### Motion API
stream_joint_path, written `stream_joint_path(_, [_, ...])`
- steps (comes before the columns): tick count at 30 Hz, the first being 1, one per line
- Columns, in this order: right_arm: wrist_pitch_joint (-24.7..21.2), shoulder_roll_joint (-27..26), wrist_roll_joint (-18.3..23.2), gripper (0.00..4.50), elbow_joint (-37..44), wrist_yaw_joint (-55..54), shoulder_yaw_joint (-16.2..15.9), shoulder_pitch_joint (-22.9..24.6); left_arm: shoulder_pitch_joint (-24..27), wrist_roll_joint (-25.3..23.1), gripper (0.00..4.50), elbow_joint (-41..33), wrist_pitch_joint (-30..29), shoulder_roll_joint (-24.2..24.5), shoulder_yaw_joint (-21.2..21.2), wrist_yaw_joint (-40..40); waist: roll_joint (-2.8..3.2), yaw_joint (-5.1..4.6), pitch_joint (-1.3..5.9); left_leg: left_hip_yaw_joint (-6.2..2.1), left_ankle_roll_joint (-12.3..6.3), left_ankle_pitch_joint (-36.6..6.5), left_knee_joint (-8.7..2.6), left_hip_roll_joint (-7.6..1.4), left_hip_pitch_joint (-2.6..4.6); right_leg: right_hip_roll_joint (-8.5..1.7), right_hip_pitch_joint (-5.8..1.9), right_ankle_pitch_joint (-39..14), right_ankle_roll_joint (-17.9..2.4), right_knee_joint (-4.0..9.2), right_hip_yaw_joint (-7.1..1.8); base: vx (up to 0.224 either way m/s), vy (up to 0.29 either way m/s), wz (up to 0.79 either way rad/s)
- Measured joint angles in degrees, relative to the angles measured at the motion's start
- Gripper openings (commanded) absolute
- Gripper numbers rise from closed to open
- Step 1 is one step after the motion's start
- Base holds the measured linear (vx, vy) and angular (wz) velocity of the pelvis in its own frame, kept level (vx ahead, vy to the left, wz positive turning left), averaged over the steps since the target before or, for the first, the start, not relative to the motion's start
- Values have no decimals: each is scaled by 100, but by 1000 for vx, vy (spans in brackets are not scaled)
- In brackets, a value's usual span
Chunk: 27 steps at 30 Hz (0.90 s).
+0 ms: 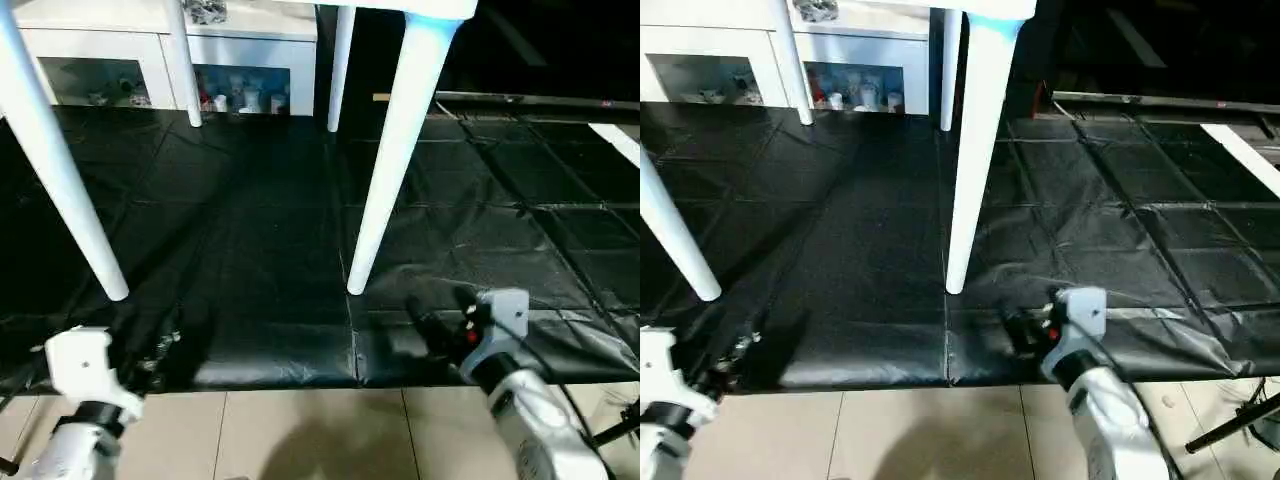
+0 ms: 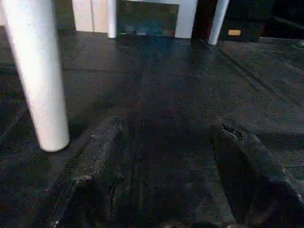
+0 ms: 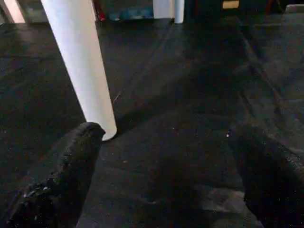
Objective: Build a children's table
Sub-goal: Flip table
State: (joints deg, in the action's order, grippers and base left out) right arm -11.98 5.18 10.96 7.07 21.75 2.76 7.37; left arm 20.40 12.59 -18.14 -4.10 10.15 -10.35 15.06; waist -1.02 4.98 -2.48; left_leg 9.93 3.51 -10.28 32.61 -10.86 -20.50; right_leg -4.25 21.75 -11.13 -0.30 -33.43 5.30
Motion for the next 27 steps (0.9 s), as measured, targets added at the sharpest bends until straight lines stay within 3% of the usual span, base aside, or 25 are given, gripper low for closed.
stream_joint_path(5, [-122,22,3,450,129,19,-111,90,-28,4,318,-14,-72,-73,24,-36,15,2,4,0,3,-2,-6,0,-3,2,1,2,3,0,-2,0,0,0])
stream_joint_path(12, [97,96,-29,450,124,-4,-112,103,-93,-21,318,-11,60,-162,15,-210,30,3,9,1,10,-6,-14,-2,-1,7,1,3,2,0,-2,0,0,0])
stream_joint_path(27, [98,102,-48,450,124,-4,-113,103,-92,-47,318,-11,61,-162,15,-219,32,2,10,0,10,-6,-13,-1,31,6,-29,4,2,0,-4,0,0,0])
